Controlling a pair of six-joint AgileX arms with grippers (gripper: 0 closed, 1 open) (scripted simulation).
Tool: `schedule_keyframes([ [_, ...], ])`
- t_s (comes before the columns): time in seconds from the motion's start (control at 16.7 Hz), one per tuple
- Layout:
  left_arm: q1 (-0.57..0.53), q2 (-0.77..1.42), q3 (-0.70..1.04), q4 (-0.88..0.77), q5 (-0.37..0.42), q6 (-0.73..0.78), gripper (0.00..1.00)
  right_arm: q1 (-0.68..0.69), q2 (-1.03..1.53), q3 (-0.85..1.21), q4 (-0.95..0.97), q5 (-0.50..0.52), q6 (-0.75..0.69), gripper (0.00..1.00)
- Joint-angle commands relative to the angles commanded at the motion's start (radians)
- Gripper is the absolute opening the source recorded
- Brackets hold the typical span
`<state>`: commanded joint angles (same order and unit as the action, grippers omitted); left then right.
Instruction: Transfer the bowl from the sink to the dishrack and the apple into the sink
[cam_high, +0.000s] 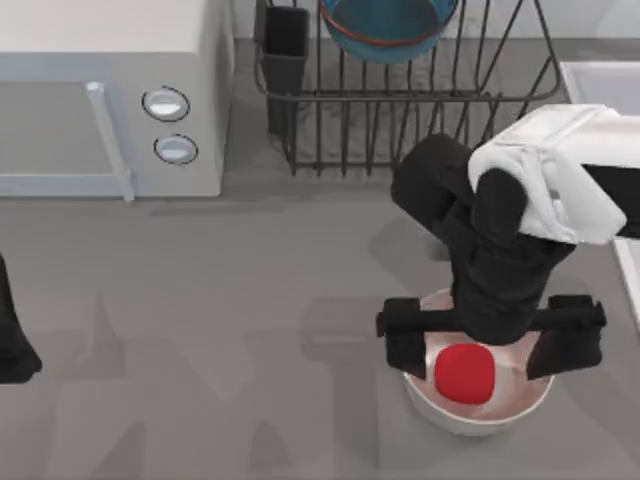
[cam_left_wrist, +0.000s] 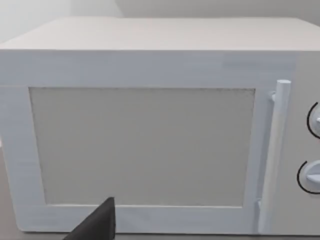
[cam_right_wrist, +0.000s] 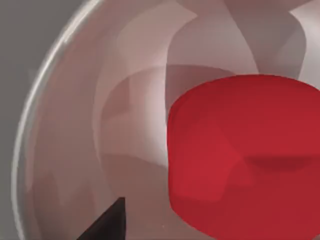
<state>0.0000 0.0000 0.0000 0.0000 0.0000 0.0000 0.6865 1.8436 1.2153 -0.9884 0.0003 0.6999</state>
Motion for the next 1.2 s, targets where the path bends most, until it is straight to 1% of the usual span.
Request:
schedule_keyframes([
  [0.24,0.0,0.0,0.0,0.0,0.0,0.0,1.0,-0.002,0.056,-0.08,0.216,0.003,0.006,1.0],
  [0.36,0.0,0.0,0.0,0.0,0.0,0.0,1.0,-0.001,0.093,-0.132,0.285,0.003,0.008,1.0],
  [0.66,0.0,0.0,0.0,0.0,0.0,0.0,1.0,0.003,0.114,-0.153,0.313,0.001,0.005,1.0],
  [1.2,0.0,0.0,0.0,0.0,0.0,0.0,1.0,0.003,0.114,-0.153,0.313,0.001,0.005,0.32],
])
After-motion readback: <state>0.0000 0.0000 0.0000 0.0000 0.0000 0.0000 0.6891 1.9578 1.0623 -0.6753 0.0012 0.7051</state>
